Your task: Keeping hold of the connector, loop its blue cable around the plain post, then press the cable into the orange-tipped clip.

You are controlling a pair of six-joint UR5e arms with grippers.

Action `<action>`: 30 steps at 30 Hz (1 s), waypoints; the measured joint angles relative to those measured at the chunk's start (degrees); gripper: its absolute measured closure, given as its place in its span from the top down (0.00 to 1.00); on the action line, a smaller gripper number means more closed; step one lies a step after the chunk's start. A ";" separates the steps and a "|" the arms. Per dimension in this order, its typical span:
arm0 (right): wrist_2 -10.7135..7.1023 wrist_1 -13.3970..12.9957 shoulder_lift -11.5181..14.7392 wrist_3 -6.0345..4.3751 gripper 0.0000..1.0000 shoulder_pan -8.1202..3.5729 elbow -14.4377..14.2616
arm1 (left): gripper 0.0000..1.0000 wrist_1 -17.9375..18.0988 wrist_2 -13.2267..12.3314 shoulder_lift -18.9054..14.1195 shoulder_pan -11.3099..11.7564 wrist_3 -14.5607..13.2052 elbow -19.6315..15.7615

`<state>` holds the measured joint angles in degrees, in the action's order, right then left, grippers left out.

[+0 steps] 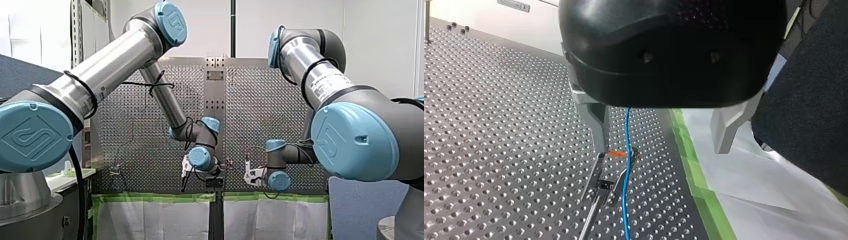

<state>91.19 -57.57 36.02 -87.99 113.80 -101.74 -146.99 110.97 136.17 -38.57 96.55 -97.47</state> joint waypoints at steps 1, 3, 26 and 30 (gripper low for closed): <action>-0.10 0.01 0.00 0.00 0.00 0.00 0.00 | 1.00 0.01 0.03 0.00 0.01 0.06 0.03; -0.26 0.01 -0.01 0.00 0.00 0.00 0.00 | 1.00 0.02 0.05 0.00 0.02 0.13 0.06; -1.34 -0.04 -0.01 0.01 0.00 0.23 -0.01 | 1.00 -0.88 0.94 0.00 0.24 0.08 0.03; -1.90 0.28 -0.01 0.13 0.00 0.42 -0.01 | 1.00 -0.93 1.57 0.00 0.27 0.04 0.05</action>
<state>89.29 -57.29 36.00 -87.86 114.22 -101.75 -147.92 112.54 136.17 -38.30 96.60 -97.42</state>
